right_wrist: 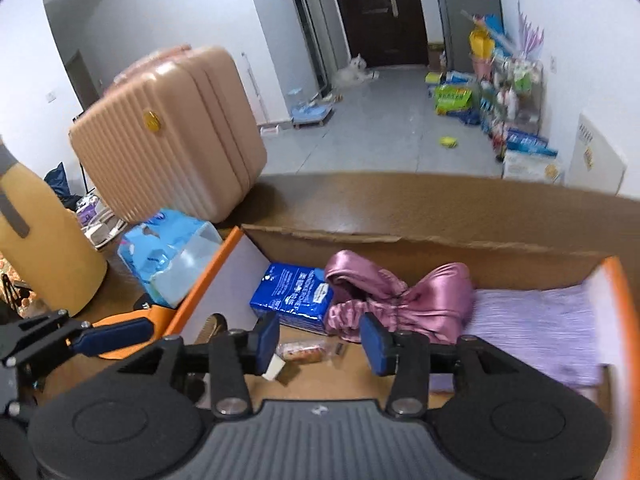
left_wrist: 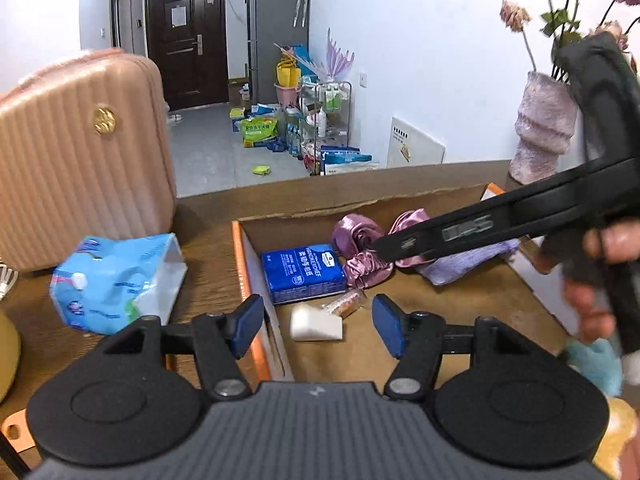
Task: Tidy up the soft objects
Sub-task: 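Carry the white foam wedge with the right tool into the box and release, then lower the right tool to the pink-and-cream sponge block and grasp it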
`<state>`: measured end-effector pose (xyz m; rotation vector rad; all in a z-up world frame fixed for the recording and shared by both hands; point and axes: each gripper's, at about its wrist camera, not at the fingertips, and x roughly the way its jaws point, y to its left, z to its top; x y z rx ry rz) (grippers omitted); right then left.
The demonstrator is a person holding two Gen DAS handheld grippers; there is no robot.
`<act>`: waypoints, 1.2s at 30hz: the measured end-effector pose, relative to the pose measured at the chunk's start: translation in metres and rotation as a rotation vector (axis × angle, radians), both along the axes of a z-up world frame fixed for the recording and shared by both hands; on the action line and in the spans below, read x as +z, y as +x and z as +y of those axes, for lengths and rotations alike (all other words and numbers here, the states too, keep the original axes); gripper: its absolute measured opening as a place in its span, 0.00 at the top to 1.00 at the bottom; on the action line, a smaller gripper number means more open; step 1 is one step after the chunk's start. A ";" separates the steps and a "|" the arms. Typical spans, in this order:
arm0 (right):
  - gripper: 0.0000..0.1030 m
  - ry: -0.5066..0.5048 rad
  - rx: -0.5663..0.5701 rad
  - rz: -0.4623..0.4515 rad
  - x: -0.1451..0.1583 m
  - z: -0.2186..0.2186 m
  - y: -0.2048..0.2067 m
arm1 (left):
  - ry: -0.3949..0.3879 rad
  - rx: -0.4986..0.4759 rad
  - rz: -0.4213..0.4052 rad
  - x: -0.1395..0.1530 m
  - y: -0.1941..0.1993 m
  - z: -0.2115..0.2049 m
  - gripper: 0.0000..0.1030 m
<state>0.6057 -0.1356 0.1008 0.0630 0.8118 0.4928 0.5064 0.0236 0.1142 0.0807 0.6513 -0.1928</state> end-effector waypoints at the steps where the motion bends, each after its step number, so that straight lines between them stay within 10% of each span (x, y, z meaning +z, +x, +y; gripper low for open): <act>1: 0.54 -0.005 -0.005 -0.015 0.010 -0.006 -0.008 | 0.002 -0.001 -0.007 0.007 -0.008 0.000 0.38; 9: 0.45 -0.095 -0.015 -0.141 0.084 -0.062 -0.101 | -0.035 -0.002 -0.044 0.056 -0.085 0.008 0.28; 18: 0.34 -0.091 0.009 -0.226 0.102 -0.118 -0.231 | -0.046 0.017 -0.115 0.066 -0.193 0.006 0.17; 28: 0.12 -0.007 0.040 -0.509 0.028 -0.144 -0.401 | -0.075 0.077 -0.423 -0.004 -0.372 0.003 0.01; 32: 0.12 -0.008 -0.119 -0.534 -0.028 -0.147 -0.445 | -0.159 0.090 -0.371 -0.040 -0.407 0.007 0.00; 36: 0.11 0.060 -0.187 -0.491 -0.058 -0.157 -0.474 | -0.060 0.096 -0.314 -0.058 -0.409 0.000 0.00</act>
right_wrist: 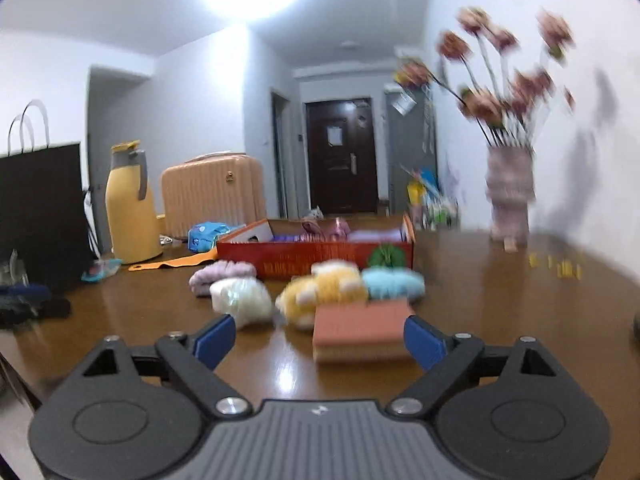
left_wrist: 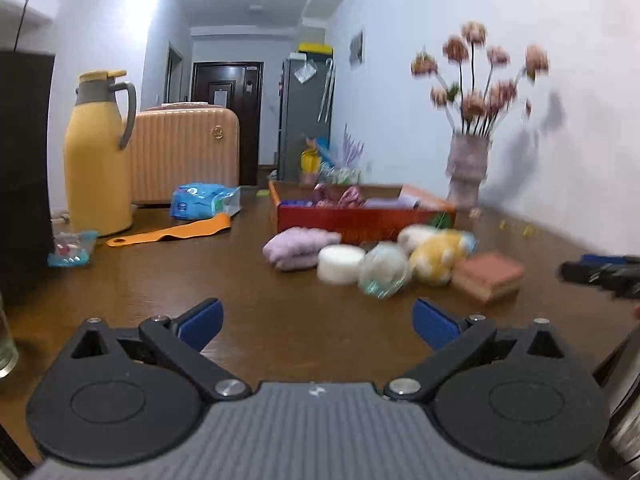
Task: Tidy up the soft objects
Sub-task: 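Lower the right tool to the pink-and-cream sponge block and grasp it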
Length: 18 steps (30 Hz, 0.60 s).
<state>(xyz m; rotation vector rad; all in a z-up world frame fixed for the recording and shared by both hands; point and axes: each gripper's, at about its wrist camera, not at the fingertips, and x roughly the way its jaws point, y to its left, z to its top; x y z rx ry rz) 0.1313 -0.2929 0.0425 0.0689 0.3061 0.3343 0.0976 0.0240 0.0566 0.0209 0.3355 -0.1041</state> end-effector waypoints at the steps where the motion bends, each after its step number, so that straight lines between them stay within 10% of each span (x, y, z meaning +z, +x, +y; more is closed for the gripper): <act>1: 0.11 0.008 0.007 0.025 -0.003 -0.002 -0.001 | 0.020 0.010 -0.004 -0.001 0.002 -0.002 0.00; 11: 0.14 0.006 -0.050 0.069 -0.022 -0.003 0.017 | -0.087 -0.175 0.091 -0.014 0.052 -0.030 0.01; 18: 0.39 0.043 -0.086 0.122 -0.015 -0.012 0.089 | -0.172 -0.320 0.286 -0.017 0.150 -0.094 0.19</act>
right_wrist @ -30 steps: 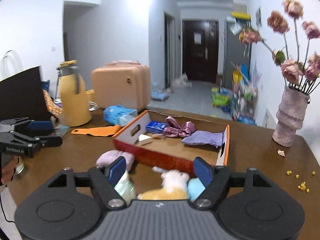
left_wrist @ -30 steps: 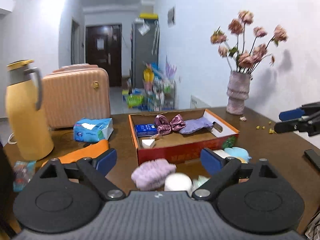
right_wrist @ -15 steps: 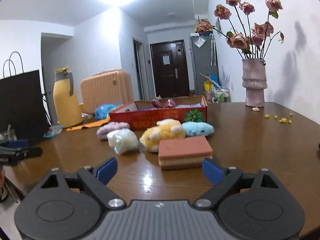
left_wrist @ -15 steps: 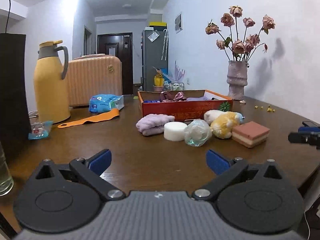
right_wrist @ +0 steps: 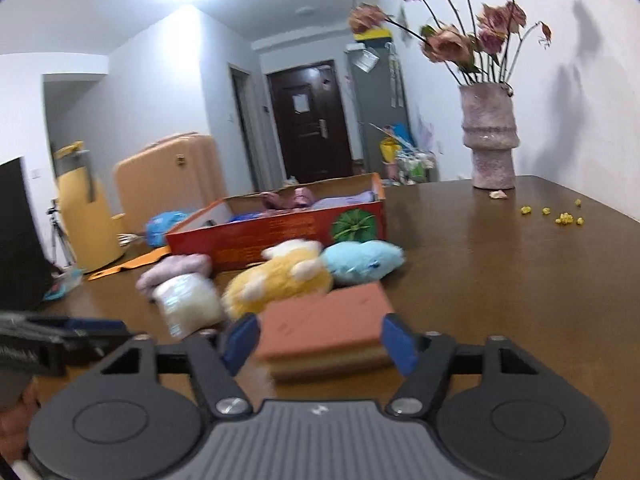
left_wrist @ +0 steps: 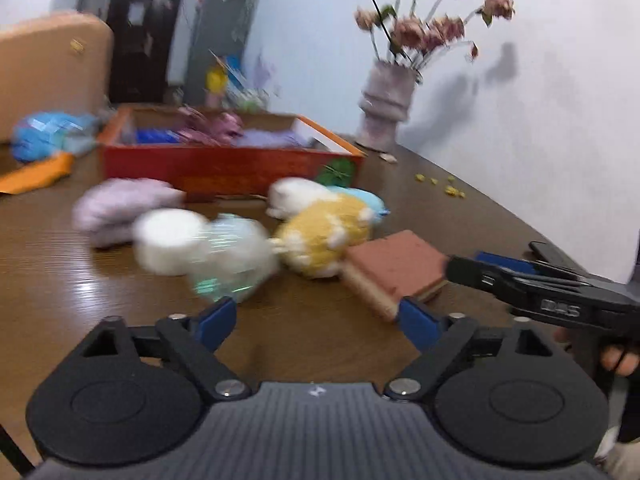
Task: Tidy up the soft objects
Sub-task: 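Lower the right tool to the pink-and-cream sponge block and grasp it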
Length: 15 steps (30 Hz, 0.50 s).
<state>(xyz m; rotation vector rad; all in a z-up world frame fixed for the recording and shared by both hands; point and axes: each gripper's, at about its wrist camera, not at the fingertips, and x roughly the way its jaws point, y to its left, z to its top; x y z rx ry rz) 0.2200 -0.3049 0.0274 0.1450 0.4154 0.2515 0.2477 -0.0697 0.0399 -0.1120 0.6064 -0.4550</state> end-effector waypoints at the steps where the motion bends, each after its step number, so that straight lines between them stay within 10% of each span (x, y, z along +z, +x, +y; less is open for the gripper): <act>1: 0.40 -0.006 -0.017 0.009 -0.001 -0.002 0.013 | -0.018 -0.013 0.025 -0.003 0.011 -0.007 0.21; 7: 0.43 0.064 -0.035 0.135 -0.015 -0.027 0.071 | -0.132 0.002 0.138 -0.022 0.054 -0.026 0.25; 11: 0.67 0.176 0.038 0.159 -0.025 -0.037 0.077 | -0.166 -0.048 0.204 -0.027 0.065 -0.026 0.39; 15: 0.67 0.212 0.074 0.177 -0.029 -0.039 0.079 | -0.232 -0.106 0.258 -0.028 0.073 -0.024 0.55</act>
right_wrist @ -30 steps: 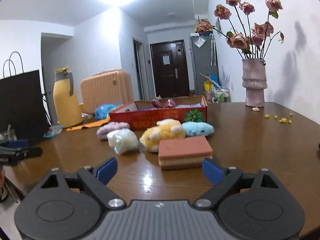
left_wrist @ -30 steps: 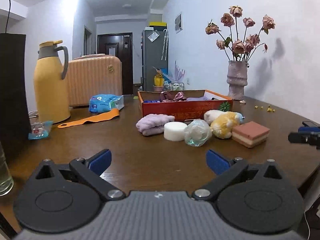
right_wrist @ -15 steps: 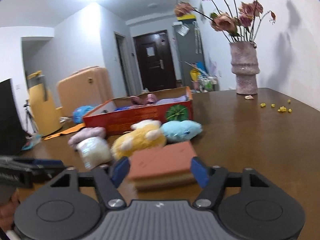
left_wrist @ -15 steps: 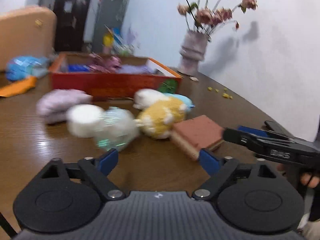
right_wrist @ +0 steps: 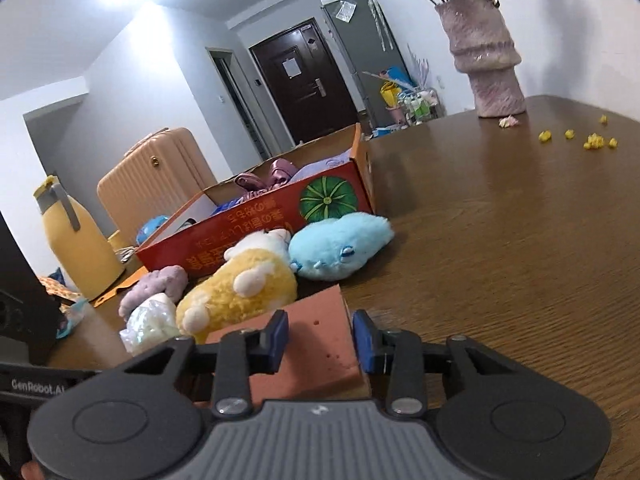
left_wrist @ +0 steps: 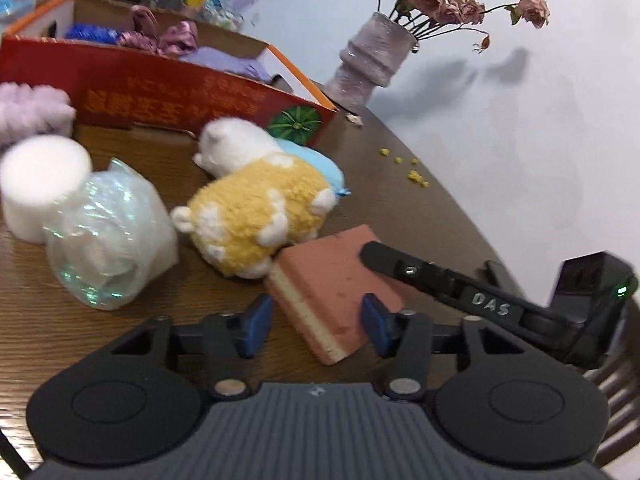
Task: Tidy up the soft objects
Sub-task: 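Lower the right tool to the pink-and-cream sponge block and grasp it, then carry the sponge block with the right tool into the box and release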
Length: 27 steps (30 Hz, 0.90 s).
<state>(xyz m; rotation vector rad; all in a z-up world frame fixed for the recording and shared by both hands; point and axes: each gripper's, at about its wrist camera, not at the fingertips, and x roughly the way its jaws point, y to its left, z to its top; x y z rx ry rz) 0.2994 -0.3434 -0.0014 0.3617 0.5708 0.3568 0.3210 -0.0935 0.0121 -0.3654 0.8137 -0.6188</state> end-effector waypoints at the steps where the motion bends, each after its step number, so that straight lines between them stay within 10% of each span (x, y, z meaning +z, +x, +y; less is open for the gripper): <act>1: 0.67 0.010 0.011 0.002 0.001 0.000 0.001 | -0.001 -0.004 -0.004 0.000 -0.001 0.000 0.55; 23: 0.70 -0.064 0.161 -0.073 0.018 0.075 -0.155 | -0.032 0.067 -0.076 0.006 -0.153 0.079 0.54; 27: 0.55 -0.066 0.124 -0.060 0.019 0.073 -0.154 | -0.028 0.085 -0.093 0.008 -0.155 0.085 0.54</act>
